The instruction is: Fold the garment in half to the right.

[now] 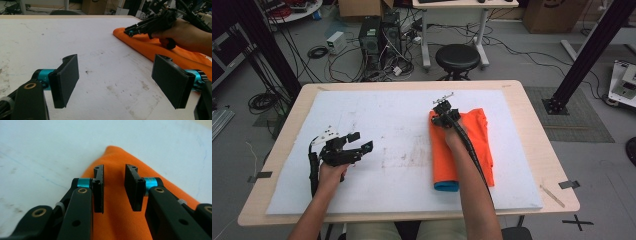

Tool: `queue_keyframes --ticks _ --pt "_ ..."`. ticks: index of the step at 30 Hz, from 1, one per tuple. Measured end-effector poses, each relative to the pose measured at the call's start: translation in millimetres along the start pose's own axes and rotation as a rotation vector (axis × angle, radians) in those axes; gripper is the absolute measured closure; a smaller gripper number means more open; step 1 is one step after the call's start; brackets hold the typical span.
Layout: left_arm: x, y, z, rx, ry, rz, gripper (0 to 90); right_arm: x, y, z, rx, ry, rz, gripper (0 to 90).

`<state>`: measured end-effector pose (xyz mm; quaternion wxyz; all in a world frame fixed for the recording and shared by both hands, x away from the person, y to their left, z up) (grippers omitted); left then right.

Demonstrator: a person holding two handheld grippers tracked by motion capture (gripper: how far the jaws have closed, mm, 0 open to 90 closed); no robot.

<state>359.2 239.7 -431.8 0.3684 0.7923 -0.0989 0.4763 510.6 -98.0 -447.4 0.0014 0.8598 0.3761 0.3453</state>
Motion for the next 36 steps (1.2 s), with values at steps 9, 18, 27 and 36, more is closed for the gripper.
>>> queue_keyframes --ticks 9,18,27,36 --pt "1.0 -1.5 -2.0 0.003 0.002 -0.005 22.0 -0.1 7.4 -27.4 0.065 0.125 0.081 54.4" --pt "2.1 -0.9 -5.8 0.003 0.015 -0.006 22.0 -34.1 -16.7 -76.4 0.183 0.181 0.004 46.0" --pt "2.0 -0.1 -4.6 -0.004 0.013 -0.011 22.0 -63.6 -46.1 -86.6 0.241 0.123 -0.119 51.4" --pt "1.4 6.6 1.7 -0.024 0.005 -0.006 22.0 -57.7 -55.1 -74.2 0.208 0.062 -0.133 50.7"
Point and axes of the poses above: each handheld gripper's, and its own axes: z roughly forward along the jaws, x roughly out of its top, y roughly to its right, the point moved 2 cm from there along z, roughly forward along the jaws, and after that the axes turned 15 degrees about -z, right-handed, at the moved point
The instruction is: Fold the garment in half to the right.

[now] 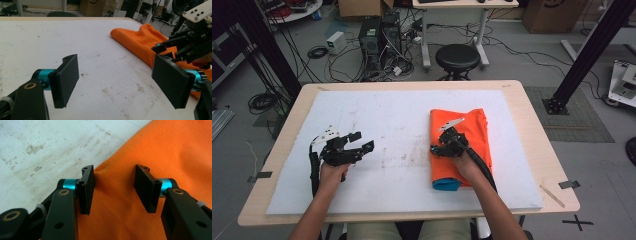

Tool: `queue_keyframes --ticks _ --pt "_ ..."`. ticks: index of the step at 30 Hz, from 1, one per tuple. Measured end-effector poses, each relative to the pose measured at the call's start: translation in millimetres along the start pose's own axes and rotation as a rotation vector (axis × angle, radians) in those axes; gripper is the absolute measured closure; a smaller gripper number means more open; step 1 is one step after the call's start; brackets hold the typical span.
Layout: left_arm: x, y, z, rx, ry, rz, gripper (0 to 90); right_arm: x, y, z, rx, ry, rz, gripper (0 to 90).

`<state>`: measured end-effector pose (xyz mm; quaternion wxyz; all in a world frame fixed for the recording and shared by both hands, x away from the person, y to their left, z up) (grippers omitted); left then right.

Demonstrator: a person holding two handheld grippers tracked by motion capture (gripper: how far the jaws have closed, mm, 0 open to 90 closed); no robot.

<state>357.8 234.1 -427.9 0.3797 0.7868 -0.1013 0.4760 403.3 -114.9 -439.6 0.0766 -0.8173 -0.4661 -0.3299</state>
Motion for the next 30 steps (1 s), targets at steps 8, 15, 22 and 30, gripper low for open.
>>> queue_keyframes --ticks 8,15,22,30 --pt "-2.1 -0.9 -5.1 -0.001 0.006 -0.02 22.0 -15.3 -20.4 -43.9 0.021 0.139 -0.003 37.7" --pt "-6.2 6.2 -12.5 -0.006 0.006 -0.019 22.0 -40.9 -39.2 -45.2 0.083 0.074 -0.011 35.2" --pt "-11.5 12.3 -14.9 -0.009 -0.006 -0.01 22.0 -49.7 -52.9 -40.6 0.05 0.05 -0.015 34.0" --pt "-13.3 10.7 -15.2 -0.006 -0.012 -0.014 22.0 -85.6 -18.3 -97.6 -0.073 0.22 0.094 33.3"
Point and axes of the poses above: each handheld gripper's, and its own axes: z roughly forward along the jaws, x roughly out of its top, y roughly to its right, the point moved 2 cm from there along z, roughly forward along the jaws, and after that the axes turned 15 degrees about -z, right-handed, at the moved point
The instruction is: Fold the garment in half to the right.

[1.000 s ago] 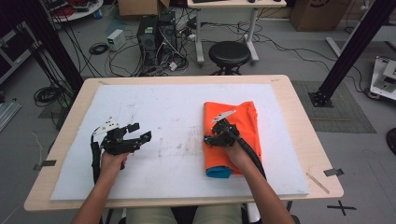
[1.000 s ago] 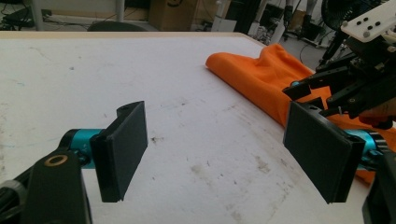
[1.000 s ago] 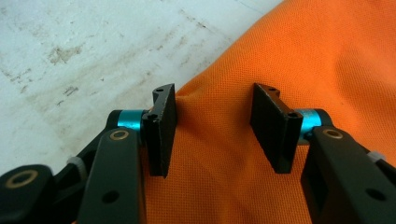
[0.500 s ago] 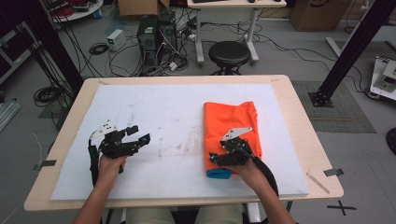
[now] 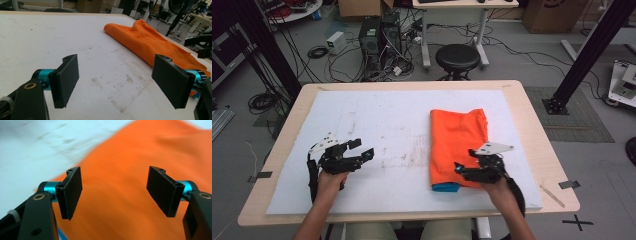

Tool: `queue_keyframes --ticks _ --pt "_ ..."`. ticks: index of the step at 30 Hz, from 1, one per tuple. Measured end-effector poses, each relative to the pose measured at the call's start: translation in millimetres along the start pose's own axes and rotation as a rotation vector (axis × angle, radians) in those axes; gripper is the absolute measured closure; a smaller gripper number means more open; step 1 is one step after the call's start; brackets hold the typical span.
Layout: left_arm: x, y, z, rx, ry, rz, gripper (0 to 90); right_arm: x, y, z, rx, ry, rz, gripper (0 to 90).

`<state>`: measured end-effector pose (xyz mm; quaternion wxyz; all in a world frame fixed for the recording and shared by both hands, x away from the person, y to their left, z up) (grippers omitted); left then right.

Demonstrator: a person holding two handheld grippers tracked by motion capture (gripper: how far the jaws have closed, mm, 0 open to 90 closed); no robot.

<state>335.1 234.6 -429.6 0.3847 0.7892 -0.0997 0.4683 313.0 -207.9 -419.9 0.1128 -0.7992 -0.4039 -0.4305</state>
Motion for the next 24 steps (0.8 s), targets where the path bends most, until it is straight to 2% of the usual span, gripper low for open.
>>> queue_keyframes --ticks 1,3,4,7,8,9,11,13,16,18,21,24 --pt "0.2 -0.6 -0.3 0.001 -0.003 0.003 22.0 -7.9 7.6 -6.0 -0.028 -0.04 -0.007 41.7" --pt "0.5 -1.1 -0.3 0.003 0.0 -0.001 22.0 -19.1 14.1 -9.7 -0.05 -0.111 -0.033 48.7" --pt "0.7 -1.4 -0.3 0.004 0.0 -0.001 22.0 -24.7 15.8 -10.5 -0.056 -0.146 -0.042 49.9" --pt "0.9 -1.4 0.8 0.005 0.0 -0.002 22.0 -39.4 16.5 -9.1 -0.076 -0.242 -0.103 64.4" --pt "0.8 -1.2 1.6 0.003 0.001 -0.004 22.0 -43.6 16.8 -8.7 -0.084 -0.251 -0.121 68.5" --pt "0.6 -1.1 1.8 0.004 -0.002 -0.001 22.0 -46.5 17.3 -9.6 -0.097 -0.236 -0.124 71.6" --pt "0.1 -0.4 2.7 0.003 -0.003 -0.001 22.0 -50.2 20.0 -12.4 -0.121 -0.242 -0.118 73.8" --pt "-0.3 0.3 3.3 -0.001 -0.007 0.001 22.0 -53.8 23.5 -14.1 -0.107 -0.219 -0.083 71.7" --pt "-0.4 0.5 3.2 0.0 -0.007 -0.001 22.0 -52.5 22.8 -14.8 -0.074 -0.204 -0.064 59.0" --pt "0.1 -0.1 3.1 0.001 -0.007 0.003 22.0 -46.3 25.1 -17.7 -0.057 -0.151 -0.037 48.0" --pt "0.8 -0.3 3.4 0.001 -0.002 0.005 22.0 -29.8 36.1 -20.6 -0.07 -0.036 0.015 38.9" --pt "2.1 -0.4 3.3 -0.005 0.0 0.012 22.0 -12.8 50.6 -10.2 -0.063 -0.009 0.017 30.7"
Point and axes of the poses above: each handheld gripper's, and its own axes: z roughly forward along the jaws, x roughly out of its top, y roughly to its right, the point moved 2 cm from there along z, roughly forward along the jaws, and after that the axes turned 15 degrees about -z, right-handed, at the moved point
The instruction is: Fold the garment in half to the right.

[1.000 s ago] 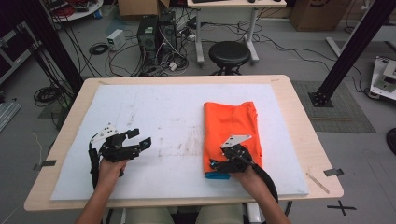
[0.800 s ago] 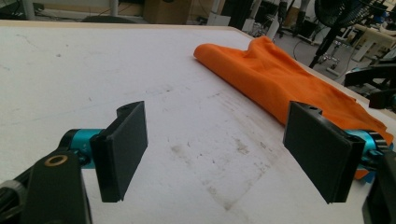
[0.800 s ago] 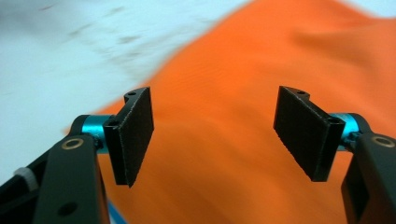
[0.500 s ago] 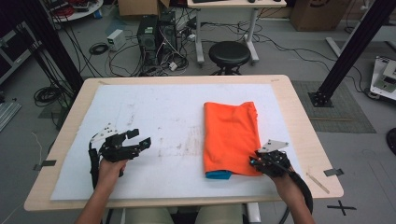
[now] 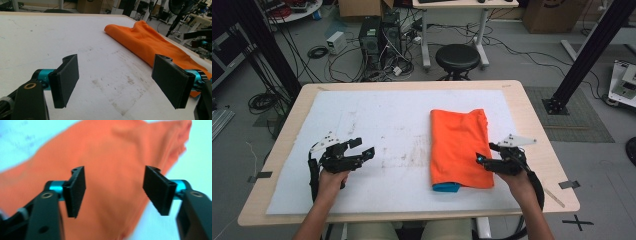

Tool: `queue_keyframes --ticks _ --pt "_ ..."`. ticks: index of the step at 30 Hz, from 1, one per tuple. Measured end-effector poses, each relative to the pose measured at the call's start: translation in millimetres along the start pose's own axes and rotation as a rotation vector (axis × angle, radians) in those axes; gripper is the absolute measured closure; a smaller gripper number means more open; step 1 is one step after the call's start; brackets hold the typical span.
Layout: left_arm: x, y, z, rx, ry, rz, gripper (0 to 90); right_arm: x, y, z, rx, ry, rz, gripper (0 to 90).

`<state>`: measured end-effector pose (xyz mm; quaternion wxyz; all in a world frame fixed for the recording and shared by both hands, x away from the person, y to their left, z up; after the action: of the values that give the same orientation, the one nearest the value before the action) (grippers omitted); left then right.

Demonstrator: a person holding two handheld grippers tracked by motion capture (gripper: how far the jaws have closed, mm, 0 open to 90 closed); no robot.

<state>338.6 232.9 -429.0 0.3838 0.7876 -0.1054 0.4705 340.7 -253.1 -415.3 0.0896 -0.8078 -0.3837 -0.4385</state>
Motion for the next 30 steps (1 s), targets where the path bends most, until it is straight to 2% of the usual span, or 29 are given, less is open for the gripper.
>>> queue_keyframes --ticks 3,6,7,8,11,13,15,16,18,19,21,22,24,27,29,30 --pt "1.4 -1.1 -0.4 -0.003 0.007 0.005 22.0 16.9 14.9 20.2 0.004 0.019 0.011 25.7" --pt "2.2 -2.1 -1.4 0.007 0.005 0.019 22.0 34.9 27.7 44.4 0.006 0.03 0.043 25.1" --pt "2.4 -2.6 -1.7 0.006 0.004 0.019 21.9 40.5 31.3 53.1 0.008 0.027 0.04 25.3" --pt "2.6 -3.0 -1.9 0.007 0.005 0.017 22.0 45.8 34.6 62.2 0.0 0.012 0.033 27.8" --pt "4.1 -3.5 -2.5 0.008 0.007 0.02 22.0 53.6 44.7 89.0 -0.029 -0.081 0.02 47.9" --pt "5.4 -3.1 -2.1 0.006 0.008 0.023 22.0 51.5 50.7 101.7 -0.107 -0.153 0.018 58.5" --pt "6.9 -3.1 -1.3 0.004 0.008 0.026 22.0 44.5 57.9 110.1 -0.159 -0.213 0.04 64.3" --pt "7.5 -3.4 -1.1 0.003 0.011 0.029 22.0 40.0 61.3 113.2 -0.171 -0.241 0.05 66.1" --pt "8.5 -4.9 -0.1 0.004 0.005 0.027 22.0 33.2 67.3 115.6 -0.165 -0.249 0.084 68.6" --pt "9.2 -5.6 0.1 0.006 0.004 0.027 22.0 32.2 69.2 114.6 -0.181 -0.253 0.083 70.8" --pt "10.9 -7.2 -0.5 0.008 0.009 0.025 22.0 30.3 72.2 111.3 -0.246 -0.301 0.07 73.8" --pt "11.6 -7.5 -0.5 0.009 0.011 0.024 22.0 27.2 74.1 110.1 -0.242 -0.303 0.087 73.7" --pt "13.0 -8.3 -0.9 0.009 0.013 0.027 22.0 21.6 77.9 107.7 -0.205 -0.262 0.132 73.6" --pt "13.7 -9.1 -1.2 0.012 0.015 0.026 22.0 21.7 84.3 102.6 -0.17 -0.26 0.19 70.3" --pt "13.4 -9.7 -1.5 0.016 0.014 0.024 22.0 26.5 87.9 97.5 -0.194 -0.24 0.219 63.7" --pt "13.2 -10.0 -1.4 0.017 0.013 0.024 22.0 29.6 89.5 94.9 -0.212 -0.205 0.223 61.4"
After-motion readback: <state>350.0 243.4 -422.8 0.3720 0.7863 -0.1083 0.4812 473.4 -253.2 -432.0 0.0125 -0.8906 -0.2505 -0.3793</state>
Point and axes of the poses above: each handheld gripper's, and its own axes: z roughly forward along the jaws, x roughly out of its top, y roughly to its right, the point moved 2 cm from there along z, roughly forward along the jaws, and after that the axes turned 15 degrees about -z, right-handed, at the moved point
